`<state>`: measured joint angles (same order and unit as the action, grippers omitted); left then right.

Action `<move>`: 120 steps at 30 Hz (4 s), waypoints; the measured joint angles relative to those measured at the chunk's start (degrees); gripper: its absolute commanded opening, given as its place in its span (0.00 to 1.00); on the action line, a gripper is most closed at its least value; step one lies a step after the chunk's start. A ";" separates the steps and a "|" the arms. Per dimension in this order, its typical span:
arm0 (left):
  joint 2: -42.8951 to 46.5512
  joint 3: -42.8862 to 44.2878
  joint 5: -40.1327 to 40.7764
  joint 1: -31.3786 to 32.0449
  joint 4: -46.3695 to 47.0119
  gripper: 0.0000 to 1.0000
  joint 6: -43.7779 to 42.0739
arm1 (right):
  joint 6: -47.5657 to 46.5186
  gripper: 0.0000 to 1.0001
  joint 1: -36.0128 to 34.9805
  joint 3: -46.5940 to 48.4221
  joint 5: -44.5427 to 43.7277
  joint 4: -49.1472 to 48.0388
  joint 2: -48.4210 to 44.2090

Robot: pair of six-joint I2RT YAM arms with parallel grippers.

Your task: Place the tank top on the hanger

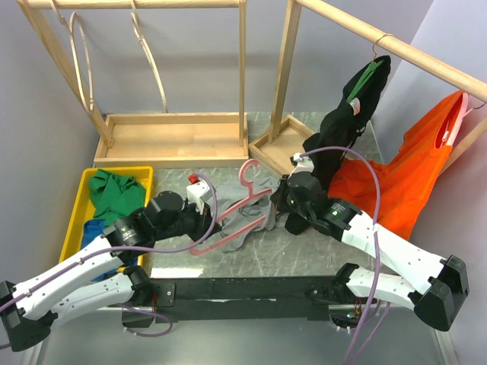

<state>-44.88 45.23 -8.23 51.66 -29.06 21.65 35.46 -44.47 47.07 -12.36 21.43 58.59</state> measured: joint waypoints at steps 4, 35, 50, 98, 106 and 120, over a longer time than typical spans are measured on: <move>1.95 -6.69 2.58 0.44 7.65 0.01 1.95 | -0.61 0.00 0.00 0.31 0.11 0.68 0.04; 1.81 -19.74 6.21 2.60 33.05 0.01 4.00 | -10.27 0.68 -1.38 2.23 5.31 -7.91 -7.10; -2.27 -17.22 4.00 2.60 31.30 0.01 3.98 | -19.93 0.72 -2.69 -0.76 6.36 -18.12 -3.37; 3.32 -14.32 23.96 2.14 19.06 0.76 21.77 | -23.47 0.00 -4.31 -8.22 -5.42 -26.71 -0.02; 6.64 -15.54 23.37 -6.54 12.98 0.57 30.18 | -23.52 0.00 -5.68 -9.55 -8.81 -27.50 -0.48; -10.78 -23.41 6.84 -9.18 26.84 0.52 35.69 | -22.88 0.00 -5.92 -11.02 -10.27 -27.87 -2.97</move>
<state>-55.66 21.82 -1.39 42.48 -2.22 57.34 12.58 -50.39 36.05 -22.63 -6.44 55.61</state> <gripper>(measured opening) 0.526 0.261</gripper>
